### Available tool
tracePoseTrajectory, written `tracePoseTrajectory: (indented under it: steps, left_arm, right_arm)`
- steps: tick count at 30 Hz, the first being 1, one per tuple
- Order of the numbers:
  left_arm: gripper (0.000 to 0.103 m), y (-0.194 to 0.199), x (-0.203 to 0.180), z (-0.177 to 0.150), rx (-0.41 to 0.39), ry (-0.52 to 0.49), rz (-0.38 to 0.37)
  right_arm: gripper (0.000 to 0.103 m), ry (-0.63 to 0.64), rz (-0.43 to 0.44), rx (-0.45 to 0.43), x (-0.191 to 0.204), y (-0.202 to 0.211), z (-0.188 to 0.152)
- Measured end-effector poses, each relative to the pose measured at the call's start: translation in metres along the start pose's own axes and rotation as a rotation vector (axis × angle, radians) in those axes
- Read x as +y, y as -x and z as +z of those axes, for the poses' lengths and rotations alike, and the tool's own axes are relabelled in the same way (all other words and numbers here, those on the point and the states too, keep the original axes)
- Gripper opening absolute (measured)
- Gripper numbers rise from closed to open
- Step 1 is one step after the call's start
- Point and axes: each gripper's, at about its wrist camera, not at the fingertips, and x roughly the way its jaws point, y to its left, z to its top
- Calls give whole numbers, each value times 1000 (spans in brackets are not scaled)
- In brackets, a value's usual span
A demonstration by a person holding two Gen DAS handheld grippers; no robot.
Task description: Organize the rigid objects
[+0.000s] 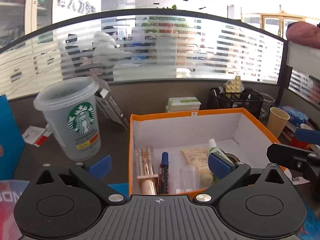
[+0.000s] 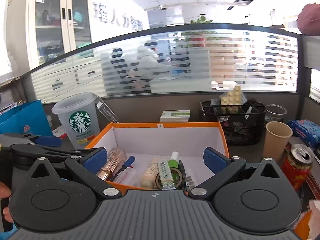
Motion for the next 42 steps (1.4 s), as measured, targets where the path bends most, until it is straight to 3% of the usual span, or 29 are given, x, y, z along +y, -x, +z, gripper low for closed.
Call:
tracePoseTrajectory:
  steps: [11,20,33,42]
  left_arm:
    - [103,31,17,-15,-10,94,55]
    - [103,39,12,-25,-2,91,71]
    - [103,49,10,-29,-19,70,142]
    - [103,52,15,-33,-8,74,149]
  right_arm:
    - [103,-124,-5,-48,2,22,-14]
    - [103,-196,-38,-53,-10,26,-20]
    - [103,-127,-38,-54,4,24,-24]
    - [103,-93,-26,-51,17,23,-24]
